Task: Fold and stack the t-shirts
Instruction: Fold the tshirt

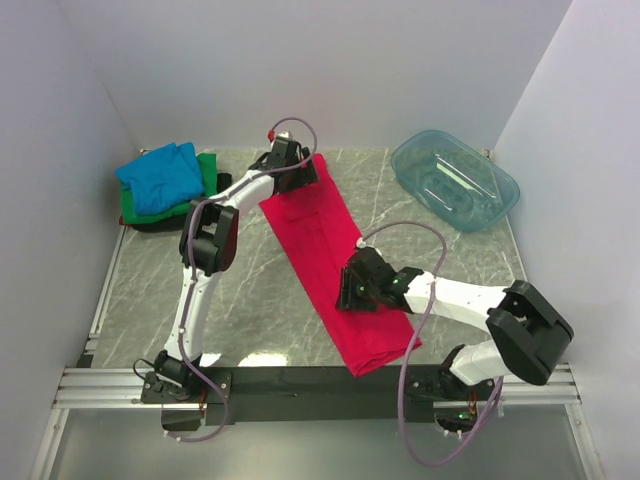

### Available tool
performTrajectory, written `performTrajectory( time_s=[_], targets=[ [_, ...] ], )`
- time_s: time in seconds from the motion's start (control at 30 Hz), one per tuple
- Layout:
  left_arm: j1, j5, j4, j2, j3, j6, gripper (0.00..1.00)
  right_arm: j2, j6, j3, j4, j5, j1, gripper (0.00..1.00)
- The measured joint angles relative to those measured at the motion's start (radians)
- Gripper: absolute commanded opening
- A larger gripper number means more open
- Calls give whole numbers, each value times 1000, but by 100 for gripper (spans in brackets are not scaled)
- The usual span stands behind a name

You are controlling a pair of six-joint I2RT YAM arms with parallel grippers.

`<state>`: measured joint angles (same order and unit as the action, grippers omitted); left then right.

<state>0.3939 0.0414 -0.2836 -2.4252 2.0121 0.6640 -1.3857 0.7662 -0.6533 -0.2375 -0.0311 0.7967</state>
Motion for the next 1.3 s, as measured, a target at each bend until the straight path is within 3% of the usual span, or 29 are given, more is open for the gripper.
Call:
performTrajectory(
  time_s=[0.1, 0.4, 0.6, 0.73, 1.3],
  targets=[
    [0, 3, 43, 56, -80, -14, 93, 17, -1, -43, -44, 42, 24, 54],
    [6, 56, 85, 451, -470, -6, 93, 132, 3, -31, -145, 198, 30, 54],
    [18, 42, 124, 431, -599, 13, 93, 132, 31, 58, -177, 224, 54, 54],
    [28, 32, 135, 351, -584, 9, 93, 126, 56, 72, -183, 225, 90, 54],
    [39, 17, 96, 76, -171, -11, 93, -78, 86, -55, -35, 124, 193, 55]
  ],
)
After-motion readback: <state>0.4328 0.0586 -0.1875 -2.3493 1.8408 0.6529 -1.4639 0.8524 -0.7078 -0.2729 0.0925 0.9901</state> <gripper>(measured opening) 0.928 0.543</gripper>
